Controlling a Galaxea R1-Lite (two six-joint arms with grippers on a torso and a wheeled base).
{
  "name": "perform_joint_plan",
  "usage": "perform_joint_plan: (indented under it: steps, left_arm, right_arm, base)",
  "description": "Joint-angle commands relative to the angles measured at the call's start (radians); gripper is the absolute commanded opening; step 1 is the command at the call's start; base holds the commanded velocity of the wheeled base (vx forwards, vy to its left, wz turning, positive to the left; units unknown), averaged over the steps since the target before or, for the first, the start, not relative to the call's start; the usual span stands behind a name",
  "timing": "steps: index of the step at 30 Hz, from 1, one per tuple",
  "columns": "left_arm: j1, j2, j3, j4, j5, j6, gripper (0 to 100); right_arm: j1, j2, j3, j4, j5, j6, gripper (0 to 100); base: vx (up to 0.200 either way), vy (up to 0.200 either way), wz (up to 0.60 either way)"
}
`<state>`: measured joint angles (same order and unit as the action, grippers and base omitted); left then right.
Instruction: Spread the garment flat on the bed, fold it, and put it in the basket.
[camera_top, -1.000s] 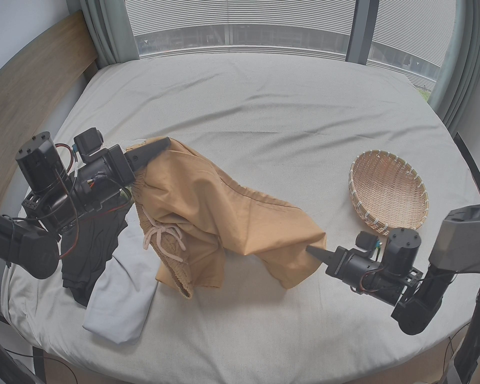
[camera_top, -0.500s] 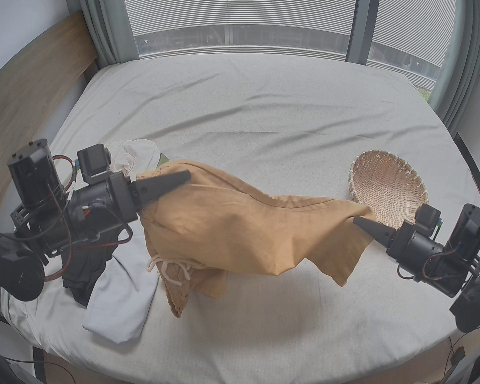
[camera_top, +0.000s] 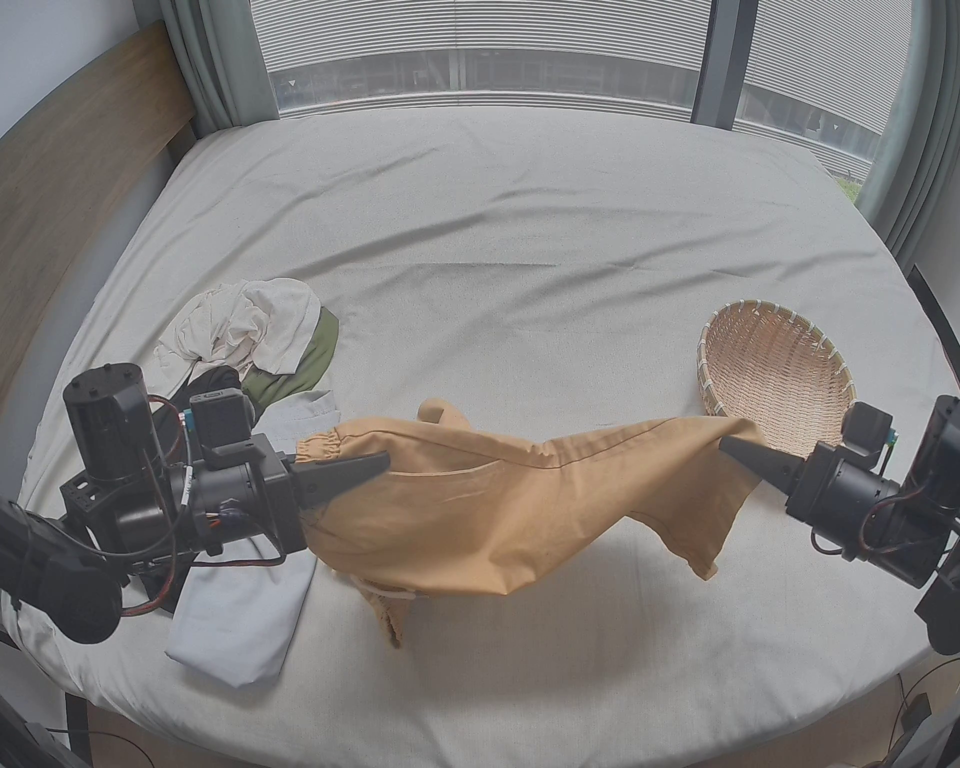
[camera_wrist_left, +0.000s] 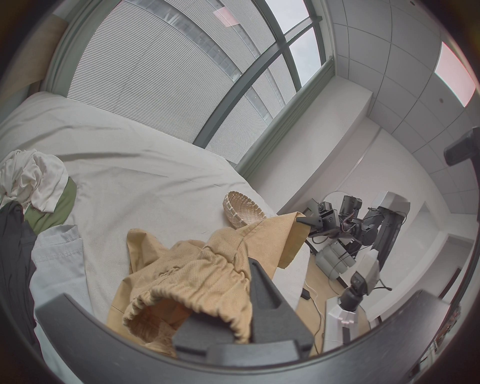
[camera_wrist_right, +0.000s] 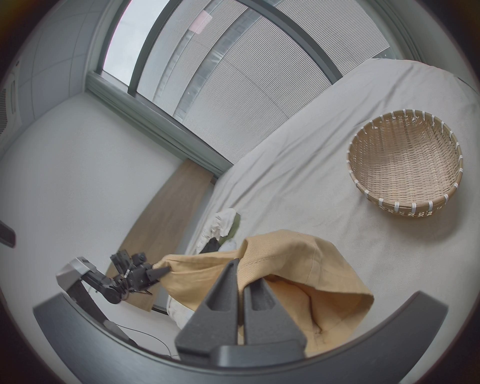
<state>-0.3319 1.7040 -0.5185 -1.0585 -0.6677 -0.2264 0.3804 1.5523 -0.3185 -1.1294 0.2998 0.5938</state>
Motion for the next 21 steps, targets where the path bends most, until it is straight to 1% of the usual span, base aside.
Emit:
perform_joint_plan:
  steps: [1,3,6,8,9,11,12,15,19,21]
  left_arm:
    - [0.036,0.183,0.023,-0.166,0.026,-0.005,0]
    - [0.051,0.218,0.032,-0.248,0.028,-0.039,0]
    - [0.056,0.243,0.060,-0.325,0.030,-0.068,0]
    - [0.067,0.250,0.080,-0.367,0.030,-0.076,0]
    - [0.073,0.253,0.086,-0.382,0.030,-0.076,0]
    - [0.077,0.253,0.098,-0.391,0.028,-0.076,0]
    - [0.079,0.253,0.104,-0.393,0.028,-0.076,0]
    - [0.103,0.253,0.123,-0.399,0.020,-0.071,0]
    - [0.116,0.264,0.129,-0.429,0.017,-0.073,0]
    - [0.122,0.276,0.129,-0.456,0.016,-0.074,0]
  right_arm:
    - [-0.017,0.207,0.039,-0.020,0.010,-0.066,0]
    - [-0.017,0.265,0.068,-0.066,0.021,-0.075,0]
    - [-0.014,0.325,0.114,-0.148,0.027,-0.078,0]
    - [-0.012,0.387,0.153,-0.230,0.027,-0.078,0]
    - [-0.012,0.391,0.156,-0.237,0.027,-0.078,100]
    - [-0.014,0.528,0.211,-0.406,0.025,-0.078,100]
    - [-0.012,0.565,0.214,-0.426,0.025,-0.080,100]
    - [-0.014,0.606,0.210,-0.412,0.022,-0.089,100]
    - [-0.023,0.600,0.179,-0.414,0.022,-0.080,100]
    - [-0.041,0.586,0.156,-0.412,0.022,-0.069,100]
  base:
    - [0.000,0.000,0.00]
    - [0.000,0.000,0.00]
    - [0.000,0.000,0.00]
    - [0.000,0.000,0.00]
    - [0.000,0.000,0.00]
    - [0.000,0.000,0.00]
    - [0.000,0.000,0.00]
    - [0.000,0.000,0.00]
    - [0.000,0.000,0.00]
    - [0.000,0.000,0.00]
